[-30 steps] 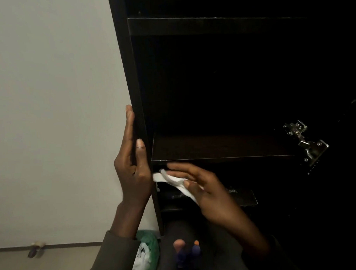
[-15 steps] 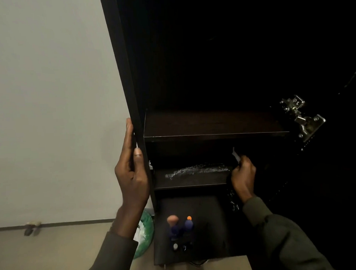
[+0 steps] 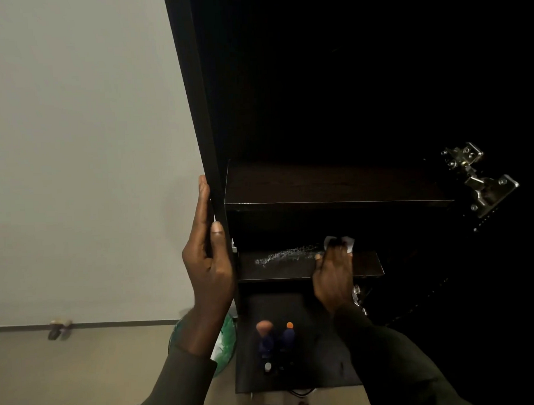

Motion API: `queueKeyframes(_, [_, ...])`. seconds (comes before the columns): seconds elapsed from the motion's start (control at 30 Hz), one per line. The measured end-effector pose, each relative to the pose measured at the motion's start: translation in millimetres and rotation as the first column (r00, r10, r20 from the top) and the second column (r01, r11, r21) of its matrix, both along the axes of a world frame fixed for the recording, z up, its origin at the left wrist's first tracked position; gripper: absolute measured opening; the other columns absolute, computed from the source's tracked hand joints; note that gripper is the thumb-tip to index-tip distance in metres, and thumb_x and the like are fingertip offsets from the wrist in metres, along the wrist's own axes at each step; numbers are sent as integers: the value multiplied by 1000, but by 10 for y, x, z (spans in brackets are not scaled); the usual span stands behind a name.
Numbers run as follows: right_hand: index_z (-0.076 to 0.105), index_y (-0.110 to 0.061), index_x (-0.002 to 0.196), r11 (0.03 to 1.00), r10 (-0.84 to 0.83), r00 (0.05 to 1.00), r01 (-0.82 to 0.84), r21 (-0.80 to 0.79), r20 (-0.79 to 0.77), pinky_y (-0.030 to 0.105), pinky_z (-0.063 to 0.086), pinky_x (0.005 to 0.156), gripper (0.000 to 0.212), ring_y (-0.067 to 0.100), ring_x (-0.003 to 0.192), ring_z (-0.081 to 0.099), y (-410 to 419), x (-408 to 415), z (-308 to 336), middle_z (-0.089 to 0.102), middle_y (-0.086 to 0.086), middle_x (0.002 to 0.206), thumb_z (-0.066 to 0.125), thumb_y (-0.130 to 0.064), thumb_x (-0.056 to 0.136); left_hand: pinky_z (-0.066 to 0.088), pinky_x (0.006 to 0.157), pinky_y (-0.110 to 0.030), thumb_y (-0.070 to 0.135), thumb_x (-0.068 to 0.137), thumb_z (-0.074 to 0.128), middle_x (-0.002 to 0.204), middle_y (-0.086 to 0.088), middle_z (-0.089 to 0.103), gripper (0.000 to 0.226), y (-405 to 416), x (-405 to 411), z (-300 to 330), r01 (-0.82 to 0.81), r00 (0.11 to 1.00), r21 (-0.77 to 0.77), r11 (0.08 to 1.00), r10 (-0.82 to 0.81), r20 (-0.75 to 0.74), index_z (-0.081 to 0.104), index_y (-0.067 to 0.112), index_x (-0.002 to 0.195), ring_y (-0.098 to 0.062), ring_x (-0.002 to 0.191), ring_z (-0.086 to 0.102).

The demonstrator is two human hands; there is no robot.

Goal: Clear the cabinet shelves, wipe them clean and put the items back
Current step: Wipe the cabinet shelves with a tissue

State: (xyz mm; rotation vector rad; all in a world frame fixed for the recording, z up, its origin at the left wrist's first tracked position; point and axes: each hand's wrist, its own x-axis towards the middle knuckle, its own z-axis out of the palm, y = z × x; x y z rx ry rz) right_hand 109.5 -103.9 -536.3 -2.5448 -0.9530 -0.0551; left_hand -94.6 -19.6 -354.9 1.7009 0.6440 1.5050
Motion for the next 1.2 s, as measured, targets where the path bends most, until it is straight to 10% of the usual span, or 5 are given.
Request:
queueKeyframes(0.2, [60, 3, 126, 957, 291, 948, -290, -20, 128, 41, 27, 112, 51, 34, 125, 56, 353, -667, -29, 60, 22, 131, 36, -24, 90, 33, 118, -45, -15, 98, 34, 155, -13, 37, 49, -17, -11, 7, 3, 1000, -5, 1000, -3, 6, 33, -6, 146, -20, 147, 32])
queueKeyframes(0.47, [51, -3, 139, 798, 597, 780, -555, 235, -188, 41, 23, 121, 67, 23, 142, 37, 650, -1065, -44, 48, 14, 146, 39, 22, 78, 33, 118, -41, -14, 98, 35, 155, -12, 36, 49, -19, -1, 10, -8, 1000, -9, 1000, 8, 2, 33, -6, 146, -18, 146, 32])
queueKeyframes(0.63, [70, -12, 121, 787, 538, 739, -266, 557, -406, 24, 49, 99, 53, 12, 112, 66, 414, -789, 422, 70, -6, 120, 44, 18, 85, 33, 118, -39, -18, 97, 34, 155, -13, 37, 50, 16, -37, -7, 9, 1000, 19, 1000, -9, -11, 34, -8, 145, -20, 146, 33])
queueKeyframes(0.77, [71, -4, 111, 805, 7, 877, 280, 524, -480, 27, 48, 89, 34, 24, 100, 67, 29, -168, 648, 73, 7, 105, 49, 12, 90, 33, 118, -44, -18, 96, 34, 155, -12, 37, 50, 29, -12, -39, 1, 1000, 13, 1000, -1, -9, 34, -7, 145, -21, 146, 33])
queueKeyframes(1.2, [56, 6, 129, 986, 6, 982, 27, 167, -190, 45, 34, 114, 67, 41, 130, 47, 100, -125, 26, 54, 26, 135, 54, 24, 65, 33, 118, -44, -16, 96, 34, 154, -14, 37, 49, 18, -9, -46, 3, 1000, 0, 1000, -3, 5, 34, -8, 145, -22, 146, 33])
